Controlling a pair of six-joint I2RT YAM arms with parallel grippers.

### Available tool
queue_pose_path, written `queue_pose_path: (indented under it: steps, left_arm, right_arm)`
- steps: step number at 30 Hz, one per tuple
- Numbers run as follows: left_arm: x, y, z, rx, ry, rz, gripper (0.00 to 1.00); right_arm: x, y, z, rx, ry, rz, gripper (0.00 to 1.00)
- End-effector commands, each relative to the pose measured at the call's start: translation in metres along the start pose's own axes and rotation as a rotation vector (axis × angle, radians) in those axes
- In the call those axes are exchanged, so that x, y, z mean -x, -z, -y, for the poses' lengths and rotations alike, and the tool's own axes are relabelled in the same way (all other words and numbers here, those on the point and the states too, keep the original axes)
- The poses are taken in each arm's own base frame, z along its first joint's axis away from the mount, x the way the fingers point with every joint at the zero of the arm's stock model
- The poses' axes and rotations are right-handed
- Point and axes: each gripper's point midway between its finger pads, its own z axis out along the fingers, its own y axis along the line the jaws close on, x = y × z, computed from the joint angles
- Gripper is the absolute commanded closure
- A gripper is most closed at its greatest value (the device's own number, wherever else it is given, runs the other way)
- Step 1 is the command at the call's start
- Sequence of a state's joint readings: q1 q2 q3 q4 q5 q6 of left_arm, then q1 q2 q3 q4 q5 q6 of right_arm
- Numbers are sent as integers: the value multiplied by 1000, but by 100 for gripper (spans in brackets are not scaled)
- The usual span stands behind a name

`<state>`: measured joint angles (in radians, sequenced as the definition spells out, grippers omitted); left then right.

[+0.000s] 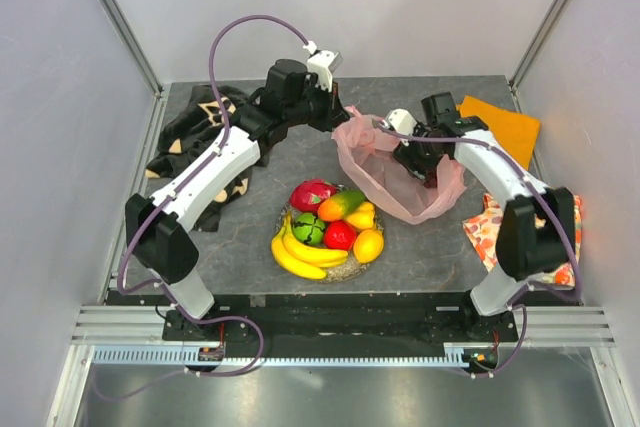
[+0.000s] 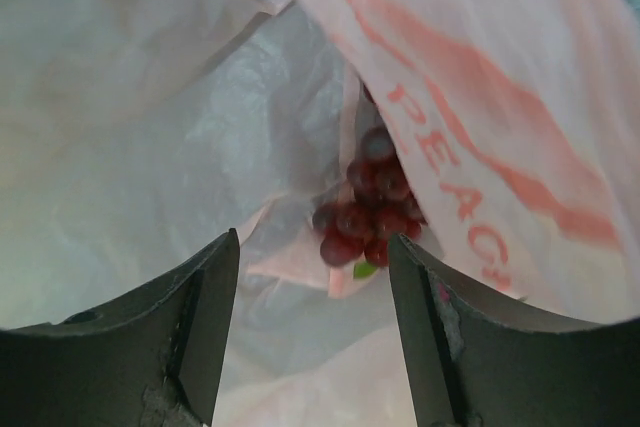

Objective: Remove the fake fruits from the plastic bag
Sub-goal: Take out the fake fruit from the plastic bag.

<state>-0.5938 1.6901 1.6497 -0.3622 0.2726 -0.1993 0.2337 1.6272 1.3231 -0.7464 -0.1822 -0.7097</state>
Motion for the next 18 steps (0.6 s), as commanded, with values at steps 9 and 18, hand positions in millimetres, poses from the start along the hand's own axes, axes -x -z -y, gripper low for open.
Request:
queue_pose_path:
  steps: [9,18]
  left_arm:
    - [20,17,18,-43,-9,66,99]
    - [19,17,19,-48,-6,63,98]
  right_arm:
    - [14,-46,51,-113,-15,-70,30]
    - [20,-39,51,-129,-19,-37,28]
